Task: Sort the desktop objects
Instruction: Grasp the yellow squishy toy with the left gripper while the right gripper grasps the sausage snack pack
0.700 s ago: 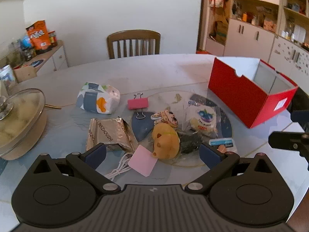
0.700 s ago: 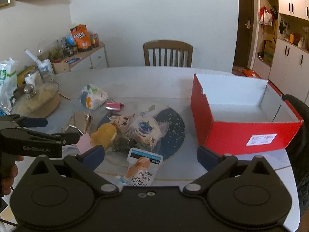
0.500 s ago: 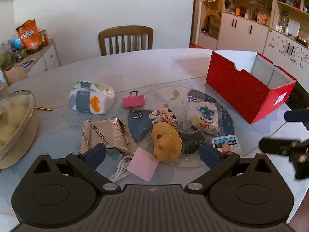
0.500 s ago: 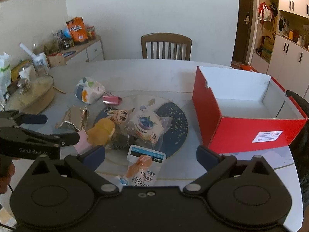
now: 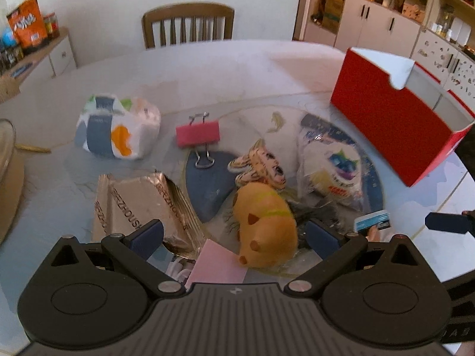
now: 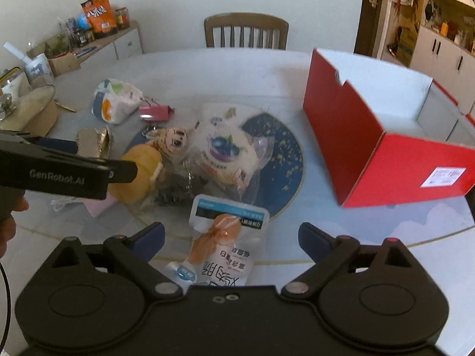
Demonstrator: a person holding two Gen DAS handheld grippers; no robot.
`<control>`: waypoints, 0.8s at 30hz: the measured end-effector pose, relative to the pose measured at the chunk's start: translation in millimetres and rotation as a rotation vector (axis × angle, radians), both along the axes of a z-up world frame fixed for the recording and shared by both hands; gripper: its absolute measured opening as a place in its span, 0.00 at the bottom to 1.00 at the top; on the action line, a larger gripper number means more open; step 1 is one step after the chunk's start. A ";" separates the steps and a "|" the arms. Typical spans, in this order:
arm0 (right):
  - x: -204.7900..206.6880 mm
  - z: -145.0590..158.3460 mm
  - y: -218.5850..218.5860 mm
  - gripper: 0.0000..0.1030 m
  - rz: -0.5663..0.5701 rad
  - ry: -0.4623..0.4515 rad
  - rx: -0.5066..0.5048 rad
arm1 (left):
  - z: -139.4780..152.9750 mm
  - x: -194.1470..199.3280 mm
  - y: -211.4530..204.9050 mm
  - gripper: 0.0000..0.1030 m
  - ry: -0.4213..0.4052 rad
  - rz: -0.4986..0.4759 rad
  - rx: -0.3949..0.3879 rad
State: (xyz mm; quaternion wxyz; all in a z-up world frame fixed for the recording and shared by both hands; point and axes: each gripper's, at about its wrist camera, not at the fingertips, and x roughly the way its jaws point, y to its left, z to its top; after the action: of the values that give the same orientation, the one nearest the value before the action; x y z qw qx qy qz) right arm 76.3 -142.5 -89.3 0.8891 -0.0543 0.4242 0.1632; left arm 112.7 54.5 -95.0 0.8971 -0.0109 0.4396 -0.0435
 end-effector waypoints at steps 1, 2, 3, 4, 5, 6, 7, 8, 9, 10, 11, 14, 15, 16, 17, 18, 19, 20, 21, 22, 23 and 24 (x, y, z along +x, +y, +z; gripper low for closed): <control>1.7 -2.7 1.7 0.92 -0.001 0.005 -0.006 | -1.8 2.2 0.7 0.99 0.005 -0.002 -0.007; 2.5 -5.7 2.9 0.92 -0.003 0.012 -0.012 | -2.6 3.9 0.7 0.99 0.004 -0.008 -0.014; 3.2 -7.7 3.5 0.92 -0.005 0.019 -0.014 | -2.6 5.2 0.0 0.99 0.002 -0.014 -0.018; 4.3 -9.1 4.3 0.92 -0.006 0.025 -0.013 | -2.3 6.1 -0.3 0.99 -0.003 -0.016 -0.021; 4.6 -10.5 4.9 0.92 -0.006 0.029 -0.013 | -2.0 7.2 -0.6 0.98 -0.010 -0.013 -0.024; 5.0 -11.8 5.4 0.92 -0.006 0.033 -0.014 | -1.8 8.5 -0.5 0.96 -0.010 -0.008 -0.031; 5.7 -13.0 6.3 0.92 -0.005 0.035 -0.016 | -2.2 10.7 -0.1 0.92 -0.003 -0.006 -0.039; 6.4 -14.0 6.7 0.91 -0.005 0.036 -0.019 | -2.9 13.1 0.1 0.92 0.007 -0.003 -0.046; 6.8 -15.3 7.1 0.89 -0.004 0.039 -0.021 | -3.2 14.4 -0.1 0.92 0.013 0.001 -0.050; 7.2 -16.7 7.4 0.88 -0.004 0.042 -0.025 | -3.5 15.6 0.1 0.92 0.013 0.003 -0.052; 7.5 -17.7 7.5 0.87 -0.004 0.047 -0.029 | -3.8 16.5 0.2 0.92 0.013 0.003 -0.055; 8.9 -20.2 7.9 0.86 -0.010 0.060 -0.029 | -5.8 19.7 0.4 0.82 0.024 -0.004 -0.067; 9.1 -20.9 8.1 0.86 -0.010 0.062 -0.030 | -7.2 21.1 0.5 0.81 0.032 -0.003 -0.069; 9.4 -21.4 8.7 0.85 -0.009 0.063 -0.030 | -8.6 22.0 0.9 0.80 0.037 -0.001 -0.070; 9.9 -22.2 9.5 0.85 -0.007 0.065 -0.032 | -9.9 22.7 1.7 0.79 0.043 0.001 -0.076; 10.3 -23.4 9.7 0.85 -0.007 0.067 -0.034 | -10.6 22.7 2.5 0.78 0.047 0.002 -0.086; 10.9 -24.9 9.7 0.85 -0.009 0.071 -0.037 | -11.1 22.9 3.2 0.76 0.051 0.002 -0.095; 11.6 -26.3 9.8 0.84 -0.012 0.077 -0.038 | -11.3 23.2 3.5 0.75 0.054 0.000 -0.101; 12.3 -27.3 9.5 0.84 -0.015 0.082 -0.037 | -11.5 23.4 3.4 0.74 0.055 -0.001 -0.103; 13.0 -28.1 9.4 0.84 -0.018 0.086 -0.036 | -11.7 23.5 3.3 0.73 0.055 -0.002 -0.105; 13.8 -29.0 9.5 0.83 -0.021 0.089 -0.036 | -12.0 23.7 3.2 0.70 0.058 -0.005 -0.111; 14.7 -30.1 9.5 0.81 -0.022 0.092 -0.037 | -12.2 24.1 3.2 0.68 0.062 -0.008 -0.120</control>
State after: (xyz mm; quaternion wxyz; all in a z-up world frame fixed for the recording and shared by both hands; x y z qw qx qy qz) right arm 91.0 -133.0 -119.4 0.8692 -0.0584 0.4681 0.1481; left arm 136.8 57.7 -107.2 0.8806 -0.0642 0.4639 -0.0727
